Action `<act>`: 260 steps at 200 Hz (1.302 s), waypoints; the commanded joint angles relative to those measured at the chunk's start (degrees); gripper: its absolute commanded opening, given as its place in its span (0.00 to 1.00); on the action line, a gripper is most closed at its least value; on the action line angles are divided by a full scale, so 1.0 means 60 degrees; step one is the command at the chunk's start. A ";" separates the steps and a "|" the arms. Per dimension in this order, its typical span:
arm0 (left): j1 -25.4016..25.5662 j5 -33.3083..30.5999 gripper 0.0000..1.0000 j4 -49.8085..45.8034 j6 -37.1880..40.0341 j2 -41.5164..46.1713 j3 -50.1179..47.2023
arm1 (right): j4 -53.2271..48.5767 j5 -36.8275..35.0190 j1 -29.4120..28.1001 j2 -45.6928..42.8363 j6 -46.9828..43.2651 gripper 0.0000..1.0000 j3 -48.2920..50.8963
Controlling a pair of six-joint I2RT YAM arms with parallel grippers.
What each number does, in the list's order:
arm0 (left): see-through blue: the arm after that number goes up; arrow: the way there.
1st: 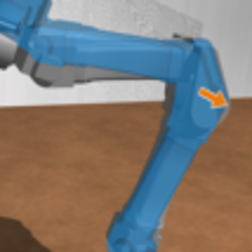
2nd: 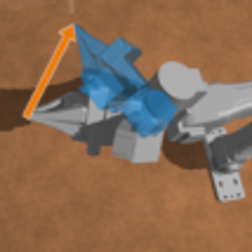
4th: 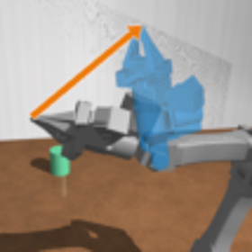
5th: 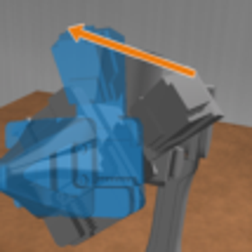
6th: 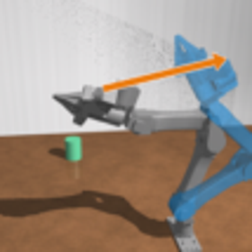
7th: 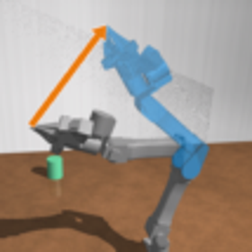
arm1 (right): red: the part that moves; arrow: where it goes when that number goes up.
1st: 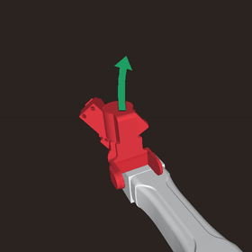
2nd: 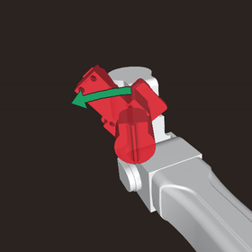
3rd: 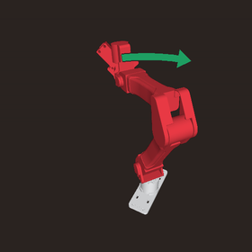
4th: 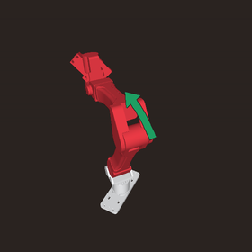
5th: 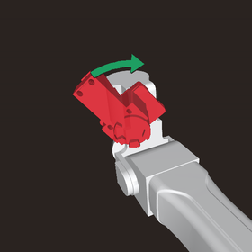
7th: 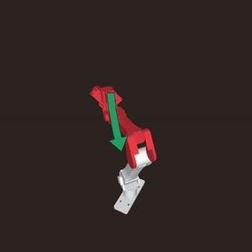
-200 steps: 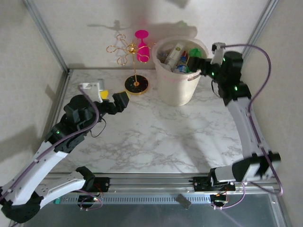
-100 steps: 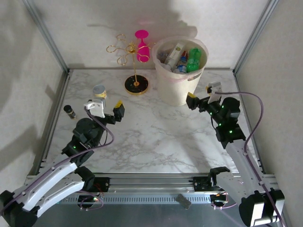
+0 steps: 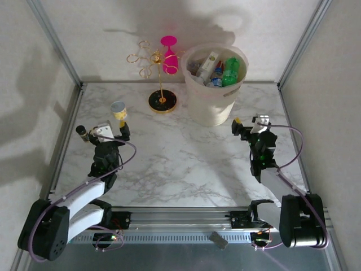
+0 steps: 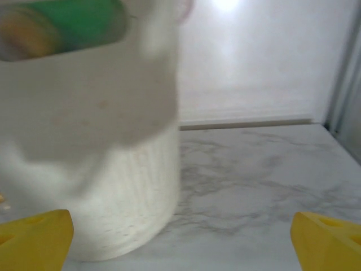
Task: Put the plastic bottles in the bin
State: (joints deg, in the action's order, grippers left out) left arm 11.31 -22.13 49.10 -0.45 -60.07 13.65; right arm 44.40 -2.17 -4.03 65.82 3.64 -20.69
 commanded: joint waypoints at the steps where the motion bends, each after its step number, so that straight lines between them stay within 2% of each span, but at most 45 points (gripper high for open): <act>1: -0.0975 0.0572 1.00 0.0181 -0.0563 -0.0415 -0.0459 | 0.1390 -0.0748 0.0424 0.0409 0.0175 0.99 0.0589; 19: -0.1352 0.0870 0.99 0.0794 -0.0656 -0.1116 -0.0785 | 0.1838 -0.0515 0.0892 0.1043 0.0506 0.99 0.0867; 26: -0.1462 0.1183 0.99 0.0542 -0.0577 -0.1185 -0.0631 | 0.1947 -0.0435 0.0999 0.1306 0.0555 0.99 0.0895; 38: -0.1502 0.1717 0.99 0.2177 -0.0546 -0.1635 -0.0982 | 0.2291 -0.0373 0.1122 0.1696 0.0607 0.99 0.0928; 56: -0.1534 0.1796 0.99 0.4515 -0.1002 -0.2450 -0.1457 | 0.2932 -0.0266 0.1419 0.2100 0.0950 0.99 0.1291; 78: -0.1538 0.1916 0.99 0.5955 -0.1109 -0.3828 -0.1542 | 0.4443 0.0070 0.1593 0.2638 0.0874 0.99 0.1700; 95: -0.1562 0.1832 0.99 0.7606 -0.1106 -0.4930 -0.1739 | 0.4700 0.0882 0.1600 0.2784 0.0556 0.99 0.1732; 101: -0.1562 0.1932 0.99 0.7233 -0.1111 -0.4757 -0.1625 | 0.4845 0.1040 0.1568 0.2846 0.0432 0.99 0.1798; 108: -0.1546 0.2128 0.99 0.5879 -0.1041 -0.4493 -0.1197 | 0.5219 0.1100 0.1457 0.3009 0.0290 0.99 0.1927; 123: -0.1534 0.3099 0.99 0.4361 -0.0638 -0.4678 -0.0234 | 0.7848 0.0708 0.1324 0.3991 0.0295 0.99 0.2719; 127: -0.1515 0.3200 0.99 0.3858 -0.0514 -0.4640 -0.0031 | 0.7828 0.0808 0.1344 0.3960 0.0337 0.99 0.2739; 138: -0.1414 0.3073 0.99 0.4226 -0.0469 -0.4733 -0.0121 | 0.6283 0.0982 0.1328 0.3551 0.0153 0.99 0.2276; 151: -0.1388 0.3000 0.99 0.4157 -0.0442 -0.4716 -0.0100 | 0.5755 0.0970 0.1257 0.3763 0.0133 0.99 0.1800; 159: -0.1358 0.2965 0.99 0.4015 -0.0438 -0.4664 -0.0089 | 0.5029 0.0444 0.0987 0.3714 -0.0056 0.99 0.1494; 168: -0.1358 0.2985 0.99 0.4120 -0.0451 -0.4707 -0.0091 | 0.4831 -0.0049 0.0679 0.3764 -0.0283 0.99 0.1354; 195: -0.1388 0.3003 0.99 0.4084 -0.0455 -0.4686 -0.0093 | 0.4884 -0.0040 0.0672 0.3758 -0.0291 0.99 0.1360; 218: -0.1023 0.1979 0.99 0.4382 -0.0351 -0.4672 -0.0252 | 0.4829 -0.0029 0.0670 0.3759 -0.0321 0.99 0.1353; 238: -0.0889 0.1607 0.99 0.4499 -0.0361 -0.4679 -0.0299 | 0.5527 0.1850 0.0690 0.3701 -0.0941 0.99 0.1768; 260: -0.0933 0.2189 0.99 0.4399 -0.0190 -0.4661 -0.0273 | 0.5373 0.2650 0.1009 0.3706 -0.0884 0.99 0.1668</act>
State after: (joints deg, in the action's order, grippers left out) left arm 5.58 -9.04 74.32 -3.16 -88.03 12.32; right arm 74.32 6.09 0.54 87.99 0.54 -10.90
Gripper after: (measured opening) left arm 0.993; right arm 0.988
